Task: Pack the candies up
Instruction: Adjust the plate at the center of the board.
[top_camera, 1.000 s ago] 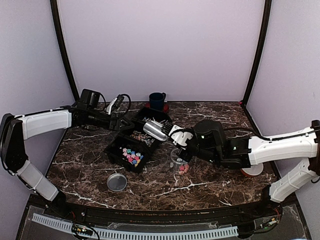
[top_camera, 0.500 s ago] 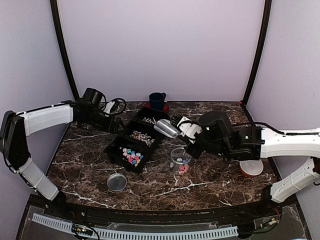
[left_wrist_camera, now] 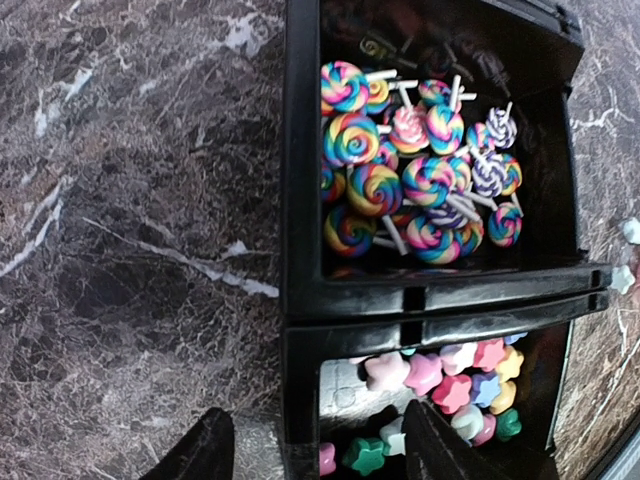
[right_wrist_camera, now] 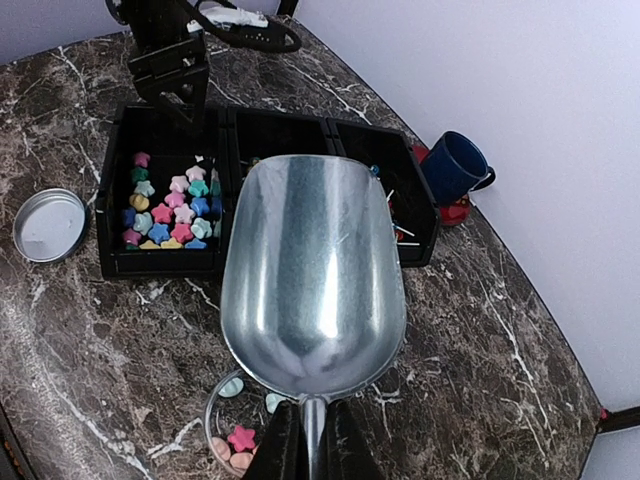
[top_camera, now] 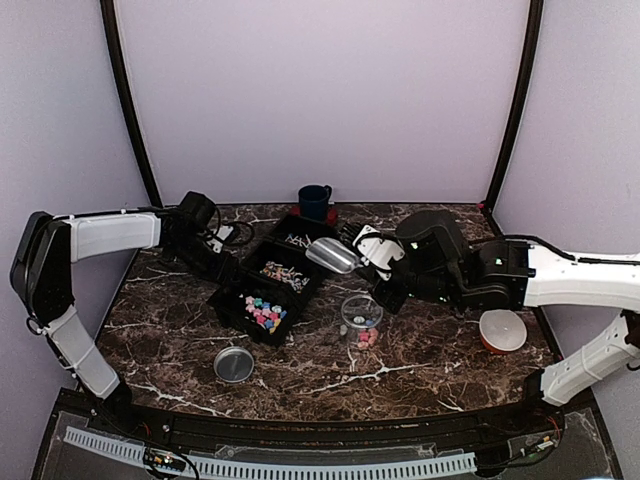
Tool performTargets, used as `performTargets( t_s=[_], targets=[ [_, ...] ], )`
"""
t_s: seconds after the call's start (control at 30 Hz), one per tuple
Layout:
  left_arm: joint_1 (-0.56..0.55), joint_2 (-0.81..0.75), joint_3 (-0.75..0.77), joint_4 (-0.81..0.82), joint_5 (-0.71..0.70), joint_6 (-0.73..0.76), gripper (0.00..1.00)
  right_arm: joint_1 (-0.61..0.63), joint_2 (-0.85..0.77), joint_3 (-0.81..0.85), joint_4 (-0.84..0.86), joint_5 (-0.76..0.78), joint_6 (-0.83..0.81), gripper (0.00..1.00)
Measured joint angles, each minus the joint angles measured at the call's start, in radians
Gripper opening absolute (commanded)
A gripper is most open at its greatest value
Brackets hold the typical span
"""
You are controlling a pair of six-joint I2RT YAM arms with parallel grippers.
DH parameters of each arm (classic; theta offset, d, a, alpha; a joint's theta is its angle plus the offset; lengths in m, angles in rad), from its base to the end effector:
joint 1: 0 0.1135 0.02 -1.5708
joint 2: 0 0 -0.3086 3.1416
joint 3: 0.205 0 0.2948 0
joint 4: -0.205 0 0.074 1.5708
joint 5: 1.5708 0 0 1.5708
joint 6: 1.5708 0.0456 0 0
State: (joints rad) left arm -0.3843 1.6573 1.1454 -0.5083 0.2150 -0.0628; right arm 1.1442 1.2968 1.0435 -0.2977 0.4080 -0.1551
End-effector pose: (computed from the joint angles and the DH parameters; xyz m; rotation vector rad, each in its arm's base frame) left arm 0.3576 -0.1551 0.2309 0.4978 2.5712 -0.4394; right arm 0.1529 0.2926 0.3357 -1.0578 1.7870 0.1719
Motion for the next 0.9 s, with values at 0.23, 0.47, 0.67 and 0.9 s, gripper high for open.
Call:
performTargets(
  t_s=[0.23, 0.47, 0.67, 0.9],
  targets=[
    [-0.007, 0.037, 0.000, -0.015, -0.023, 0.011, 0.48, 0.000, 0.041, 0.117, -0.101, -0.048, 0.024, 0.00],
    [-0.013, 0.084, 0.000, -0.018, -0.045, 0.015, 0.25, 0.004, 0.093, 0.189, -0.179, -0.105, 0.034, 0.00],
    [-0.013, 0.085, 0.000, -0.018, -0.046, 0.016, 0.10, 0.017, 0.113, 0.204, -0.229, -0.125, 0.034, 0.00],
    [-0.013, 0.089, 0.000, -0.017, -0.020, 0.017, 0.00, 0.034, 0.114, 0.246, -0.268, -0.129, 0.034, 0.00]
  ],
)
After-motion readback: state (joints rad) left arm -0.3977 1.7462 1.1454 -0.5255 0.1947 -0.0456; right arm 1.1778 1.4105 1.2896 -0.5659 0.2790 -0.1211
